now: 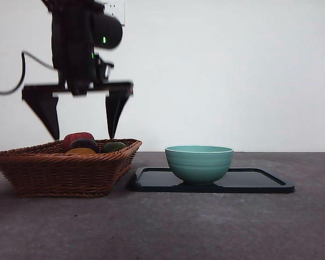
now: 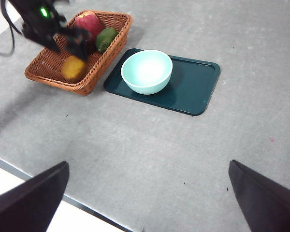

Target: Pick up the wifruite, put it on the bowl, pick up the plate, put it on desk

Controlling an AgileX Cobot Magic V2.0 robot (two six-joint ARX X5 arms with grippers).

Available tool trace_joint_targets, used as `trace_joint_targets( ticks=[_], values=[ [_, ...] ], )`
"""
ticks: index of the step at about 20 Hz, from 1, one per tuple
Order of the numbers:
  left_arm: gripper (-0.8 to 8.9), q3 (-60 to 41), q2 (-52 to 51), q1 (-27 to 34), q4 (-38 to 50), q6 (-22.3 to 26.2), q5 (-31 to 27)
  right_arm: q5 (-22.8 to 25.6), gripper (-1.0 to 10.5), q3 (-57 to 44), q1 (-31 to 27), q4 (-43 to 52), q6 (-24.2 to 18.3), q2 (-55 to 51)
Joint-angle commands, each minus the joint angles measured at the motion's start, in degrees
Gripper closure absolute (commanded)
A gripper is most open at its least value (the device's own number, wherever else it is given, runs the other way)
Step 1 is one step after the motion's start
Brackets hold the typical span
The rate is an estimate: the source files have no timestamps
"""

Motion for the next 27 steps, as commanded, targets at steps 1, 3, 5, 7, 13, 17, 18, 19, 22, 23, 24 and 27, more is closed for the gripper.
trace_joint_targets(
  ticks=[1,3,5,7,13,17,18,19,22,23,24,27],
  values=[
    [2.79,2.4,-4.6,-0.4,-2.2,2.9,-0.1,-0.1,3.7,0.6,0.3,-4.2,0.6,0.1],
    [2.79,2.5,-9.4,-0.8,-4.1,4.6,-0.1,-0.1,3.7,0.6,0.3,-4.2,0.6,0.1],
    [2.79,2.5,-14.4,-1.2,-7.0,6.2,-0.1,-0.1,3.7,0.6,0.3,-4.2,0.6,0.1],
    [2.79,2.5,-19.5,-2.1,-10.1,8.9,0.1,-0.1,3.7,0.6,0.3,-4.2,0.6,0.1],
    [2.82,2.4,-33.6,-6.6,-16.4,12.9,0.1,-0.2,3.7,0.6,0.3,-4.2,0.6,0.1],
    [2.82,1.6,-41.0,-9.3,-19.0,13.8,2.0,-0.2,3.7,0.6,0.3,-4.2,0.6,0.1],
    [2.82,1.0,-42.9,-9.8,-19.2,14.2,3.9,-0.2,3.7,0.6,0.3,-4.2,0.6,0.1],
    [2.82,0.2,-45.0,-10.1,-19.2,14.2,5.8,-0.2,3.7,0.6,0.3,-4.2,0.6,0.1],
    [2.82,-3.4,-50.8,-10.8,-18.6,14.4,8.9,-0.2,3.7,0.6,0.3,-4.2,0.6,0.1],
    [2.82,-5.2,-53.0,-10.9,-18.6,14.4,9.1,-0.1,3.7,0.6,0.3,-4.2,0.6,0.1],
    [2.82,-6.8,-54.7,-10.9,-18.4,14.6,9.1,-0.1,3.7,0.6,0.3,-4.2,0.6,0.1],
    [2.82,-12.7,-60.7,-10.9,-18.0,15.6,9.1,-0.1,3.7,0.6,0.3,-4.2,0.6,0.1]
  ],
)
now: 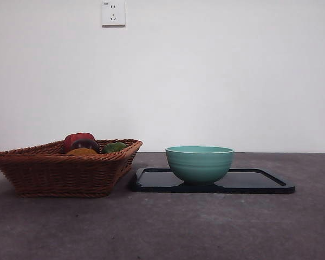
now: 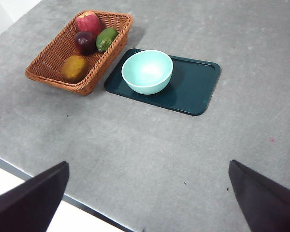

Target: Pick up the wifruite, put it on the bowl, pick up the plate, put it on desk

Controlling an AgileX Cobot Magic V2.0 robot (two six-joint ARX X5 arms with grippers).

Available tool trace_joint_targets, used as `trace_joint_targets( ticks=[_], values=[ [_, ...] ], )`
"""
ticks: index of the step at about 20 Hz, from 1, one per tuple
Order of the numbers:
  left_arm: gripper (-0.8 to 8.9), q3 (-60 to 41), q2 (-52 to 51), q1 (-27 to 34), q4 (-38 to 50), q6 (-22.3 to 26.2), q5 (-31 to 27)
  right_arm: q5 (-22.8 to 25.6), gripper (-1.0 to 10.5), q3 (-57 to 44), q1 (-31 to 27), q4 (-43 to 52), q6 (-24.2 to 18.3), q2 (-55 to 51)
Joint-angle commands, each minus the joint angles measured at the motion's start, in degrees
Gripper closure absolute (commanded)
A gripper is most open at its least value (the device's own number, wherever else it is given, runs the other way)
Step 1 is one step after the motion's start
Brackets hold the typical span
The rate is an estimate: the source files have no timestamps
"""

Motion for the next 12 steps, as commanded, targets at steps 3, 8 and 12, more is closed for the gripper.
trace_joint_targets(
  ticks=[3,8,12],
  values=[
    [2.82,-6.4,-6.8,-0.5,2.3,1.3,0.1,-0.1,3.7,0.6,0.3,-4.2,0.6,0.1],
    [2.83,-11.0,-12.9,-0.5,5.7,1.3,0.8,-0.2,3.7,0.6,0.3,-4.2,0.7,0.1],
    [2.83,-11.7,-14.8,-0.5,7.6,2.0,1.8,-2.5,3.7,0.6,0.3,-4.2,3.3,6.0]
  ],
)
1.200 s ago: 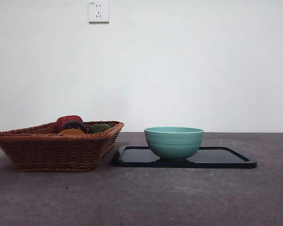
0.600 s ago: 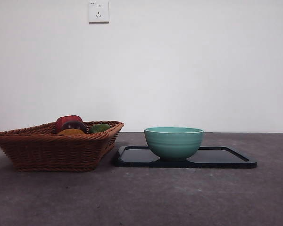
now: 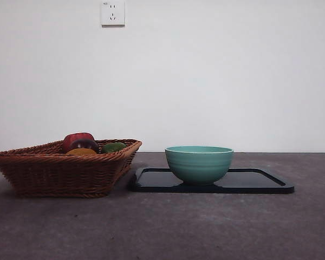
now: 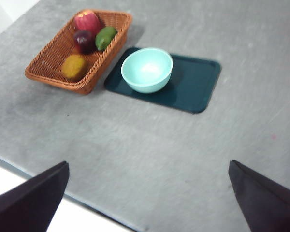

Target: Pick up the wifruite, put it on the bowl, pick up the plate, put it on desk

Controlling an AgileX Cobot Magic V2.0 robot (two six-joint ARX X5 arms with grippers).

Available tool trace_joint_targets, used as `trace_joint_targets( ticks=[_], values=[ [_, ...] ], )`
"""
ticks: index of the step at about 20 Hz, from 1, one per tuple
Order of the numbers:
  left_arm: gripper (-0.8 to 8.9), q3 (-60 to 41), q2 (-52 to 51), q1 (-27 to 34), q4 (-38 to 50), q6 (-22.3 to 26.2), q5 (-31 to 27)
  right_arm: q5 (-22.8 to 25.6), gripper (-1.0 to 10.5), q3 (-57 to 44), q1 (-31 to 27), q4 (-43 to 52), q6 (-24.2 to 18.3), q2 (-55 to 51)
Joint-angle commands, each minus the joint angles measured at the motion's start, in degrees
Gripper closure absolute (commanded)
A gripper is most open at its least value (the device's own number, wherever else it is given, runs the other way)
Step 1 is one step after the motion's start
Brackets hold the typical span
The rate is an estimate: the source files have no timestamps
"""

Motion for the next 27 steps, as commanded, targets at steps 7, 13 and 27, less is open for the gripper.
trace_joint_targets(
  ticks=[7,13,27],
  values=[
    [2.83,0.6,0.2,-0.4,2.7,0.9,0.3,-5.1,3.7,0.7,0.3,10.9,5.5,30.2],
    [2.82,0.6,0.2,-0.4,2.6,0.9,0.3,-5.7,3.7,0.9,0.2,27.8,6.6,56.5],
    [2.82,0.6,0.2,-0.4,2.4,0.9,0.3,-4.0,6.1,21.6,-1.6,33.7,9.3,89.4]
  ],
)
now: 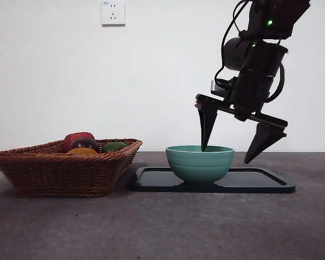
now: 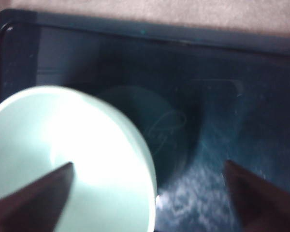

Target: Pick up the wifruite, put it on the bowl, pick up the plate, put it on desk

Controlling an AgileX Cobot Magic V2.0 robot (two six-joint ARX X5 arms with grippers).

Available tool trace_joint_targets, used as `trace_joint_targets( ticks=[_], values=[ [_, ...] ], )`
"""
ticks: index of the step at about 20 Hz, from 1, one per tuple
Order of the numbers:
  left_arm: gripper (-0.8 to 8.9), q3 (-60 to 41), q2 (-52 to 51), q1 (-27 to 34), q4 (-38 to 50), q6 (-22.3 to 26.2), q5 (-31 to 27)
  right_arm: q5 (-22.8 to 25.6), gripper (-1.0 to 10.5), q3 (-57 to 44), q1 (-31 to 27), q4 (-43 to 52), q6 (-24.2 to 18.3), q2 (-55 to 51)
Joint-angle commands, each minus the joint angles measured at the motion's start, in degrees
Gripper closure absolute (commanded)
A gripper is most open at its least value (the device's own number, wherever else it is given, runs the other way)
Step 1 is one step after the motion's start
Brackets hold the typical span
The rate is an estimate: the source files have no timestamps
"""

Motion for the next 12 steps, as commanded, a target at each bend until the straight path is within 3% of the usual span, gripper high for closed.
trace_joint_targets(
  ticks=[1,3,5,9,12],
  values=[
    [2.82,0.6,0.3,-0.4,0.3,0.6,0.2,0.2,6.7,1.6,0.3,0.5,1.5,2.0],
    [2.83,0.6,0.3,-0.4,0.3,0.6,0.2,0.2,8.5,1.6,0.3,0.2,1.6,2.2],
    [2.82,0.6,0.3,-0.4,0.4,0.6,0.2,0.2,9.4,1.6,0.3,0.0,1.6,2.2],
    [2.82,0.6,0.3,-0.4,0.5,0.6,0.2,0.2,9.4,3.7,0.3,-1.5,1.6,1.9],
    [2.82,0.6,0.3,-0.4,0.4,0.7,0.2,0.2,9.4,8.6,0.3,-9.4,-2.3,-0.3]
  ],
)
